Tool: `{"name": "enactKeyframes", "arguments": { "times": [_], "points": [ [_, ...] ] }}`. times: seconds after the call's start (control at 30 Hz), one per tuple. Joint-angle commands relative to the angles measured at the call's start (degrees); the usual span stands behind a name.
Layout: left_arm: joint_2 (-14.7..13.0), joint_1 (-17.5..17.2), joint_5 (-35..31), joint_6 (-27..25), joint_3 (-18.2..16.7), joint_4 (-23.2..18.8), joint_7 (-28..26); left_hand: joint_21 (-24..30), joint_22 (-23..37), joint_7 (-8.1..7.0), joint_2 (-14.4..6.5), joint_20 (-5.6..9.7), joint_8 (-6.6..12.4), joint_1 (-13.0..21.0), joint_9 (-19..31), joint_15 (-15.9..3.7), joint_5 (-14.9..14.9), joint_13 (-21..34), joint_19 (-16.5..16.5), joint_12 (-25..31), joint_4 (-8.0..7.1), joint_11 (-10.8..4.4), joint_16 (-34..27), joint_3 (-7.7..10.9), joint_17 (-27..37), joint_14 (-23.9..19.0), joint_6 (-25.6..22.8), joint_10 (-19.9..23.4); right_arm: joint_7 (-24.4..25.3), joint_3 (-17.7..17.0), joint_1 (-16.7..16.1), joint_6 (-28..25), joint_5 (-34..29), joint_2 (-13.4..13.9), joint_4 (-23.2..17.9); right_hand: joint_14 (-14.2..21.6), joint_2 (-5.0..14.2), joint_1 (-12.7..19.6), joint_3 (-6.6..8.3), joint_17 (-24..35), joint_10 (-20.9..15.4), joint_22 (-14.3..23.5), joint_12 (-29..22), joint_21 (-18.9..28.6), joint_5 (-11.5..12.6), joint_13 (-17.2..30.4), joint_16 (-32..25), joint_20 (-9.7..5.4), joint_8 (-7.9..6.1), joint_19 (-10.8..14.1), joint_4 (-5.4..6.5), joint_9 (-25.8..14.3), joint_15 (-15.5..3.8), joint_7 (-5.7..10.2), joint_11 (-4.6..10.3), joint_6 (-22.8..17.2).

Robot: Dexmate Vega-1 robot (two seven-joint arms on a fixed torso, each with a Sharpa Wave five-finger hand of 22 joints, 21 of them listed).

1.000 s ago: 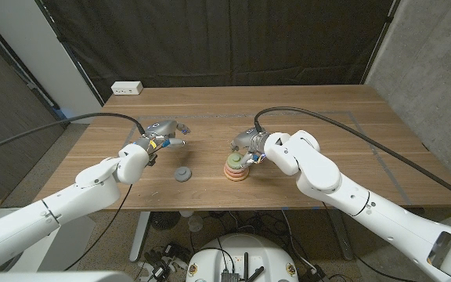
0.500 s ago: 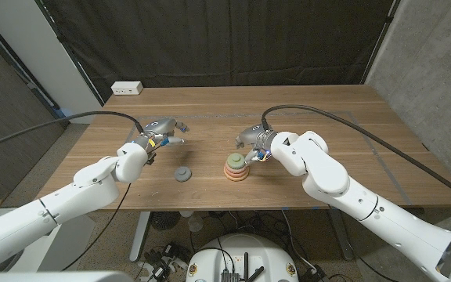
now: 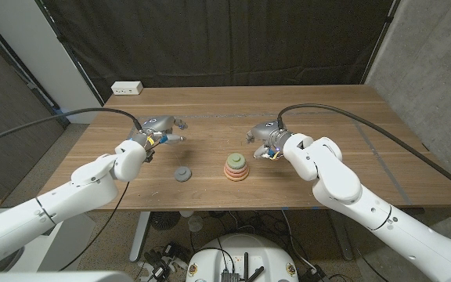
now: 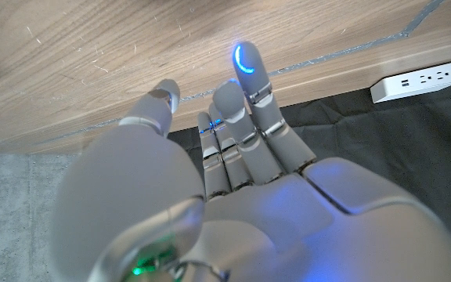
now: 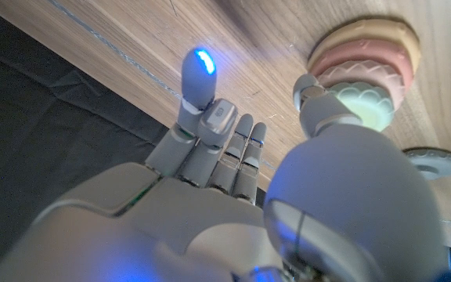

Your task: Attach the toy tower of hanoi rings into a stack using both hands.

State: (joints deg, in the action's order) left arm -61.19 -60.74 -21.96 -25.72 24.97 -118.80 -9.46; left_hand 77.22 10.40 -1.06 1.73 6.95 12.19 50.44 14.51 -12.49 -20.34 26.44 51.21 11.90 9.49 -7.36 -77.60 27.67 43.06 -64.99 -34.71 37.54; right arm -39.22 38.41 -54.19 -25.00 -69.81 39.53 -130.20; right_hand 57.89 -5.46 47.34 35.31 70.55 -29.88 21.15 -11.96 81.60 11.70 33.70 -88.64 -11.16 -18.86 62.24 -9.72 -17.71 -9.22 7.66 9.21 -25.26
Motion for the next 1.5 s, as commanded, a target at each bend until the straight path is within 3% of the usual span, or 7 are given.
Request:
{"name": "enactKeyframes", "arguments": {
  "times": [0.03,1.0,1.3,1.5],
  "points": [
    [0.53,0.45,0.48,-0.83,-0.46,-0.57,-0.24,-0.10,0.14,0.18,-0.26,4.85,0.08,-0.50,0.21,0.02,-0.27,0.08,-0.12,-0.27,-0.10,-0.01,0.00,0.32,0.06,0.12,0.28,-0.43,10.25,-5.59,-5.63,-5.30,4.81,1.52,-0.65,0.93,0.03,1.23,0.71,0.17,-1.05,0.21,-0.29,0.50,0.42,-0.14,-0.40,-1.49,-0.28,0.71,-0.11,-0.31,-3.20,0.06,-0.02,-0.55],
    [1.88,3.62,-2.55,-4.18,2.12,-2.00,1.76,-0.17,0.16,0.19,-0.12,4.85,0.04,-0.80,0.28,0.02,-0.17,0.06,-0.08,-0.32,-0.12,-0.02,-0.15,0.27,-0.12,0.17,0.68,-0.91,24.09,-11.37,-12.04,-15.01,14.07,7.73,-2.74,1.71,-0.64,2.24,1.08,0.18,-0.80,-0.19,0.45,1.03,0.59,-0.57,-0.23,-1.43,-0.12,0.56,0.01,-0.64,-3.15,-1.57,0.10,0.85],
    [3.16,5.40,-3.70,-5.92,3.75,-2.01,3.19,-0.27,0.14,0.27,-0.08,4.84,0.01,-0.89,0.29,0.02,-0.17,0.10,-0.15,-0.30,-0.13,0.09,-0.30,0.28,-0.01,0.15,0.93,-1.20,33.17,-14.47,-15.37,-15.58,19.94,8.97,-1.96,1.68,-0.80,2.32,1.14,0.15,-0.88,-0.33,0.33,1.14,0.55,-0.45,-0.11,-1.44,-0.08,0.44,0.07,-0.59,-3.16,-1.85,0.02,0.95],
    [3.83,6.49,-4.70,-6.63,4.84,-2.18,4.01,-0.30,0.15,0.27,0.00,4.88,-0.02,-0.88,0.30,0.02,-0.14,0.01,-0.15,-0.28,-0.08,0.13,-0.02,0.25,-0.42,0.43,1.13,-1.21,33.86,-12.48,-13.94,-18.23,19.61,10.43,-1.11,1.79,-0.69,2.46,1.22,0.15,-1.04,-0.31,0.23,1.31,0.57,-0.37,-0.12,-1.44,-0.12,0.51,0.10,-0.54,-3.16,-1.80,0.04,0.78]
  ]
}}
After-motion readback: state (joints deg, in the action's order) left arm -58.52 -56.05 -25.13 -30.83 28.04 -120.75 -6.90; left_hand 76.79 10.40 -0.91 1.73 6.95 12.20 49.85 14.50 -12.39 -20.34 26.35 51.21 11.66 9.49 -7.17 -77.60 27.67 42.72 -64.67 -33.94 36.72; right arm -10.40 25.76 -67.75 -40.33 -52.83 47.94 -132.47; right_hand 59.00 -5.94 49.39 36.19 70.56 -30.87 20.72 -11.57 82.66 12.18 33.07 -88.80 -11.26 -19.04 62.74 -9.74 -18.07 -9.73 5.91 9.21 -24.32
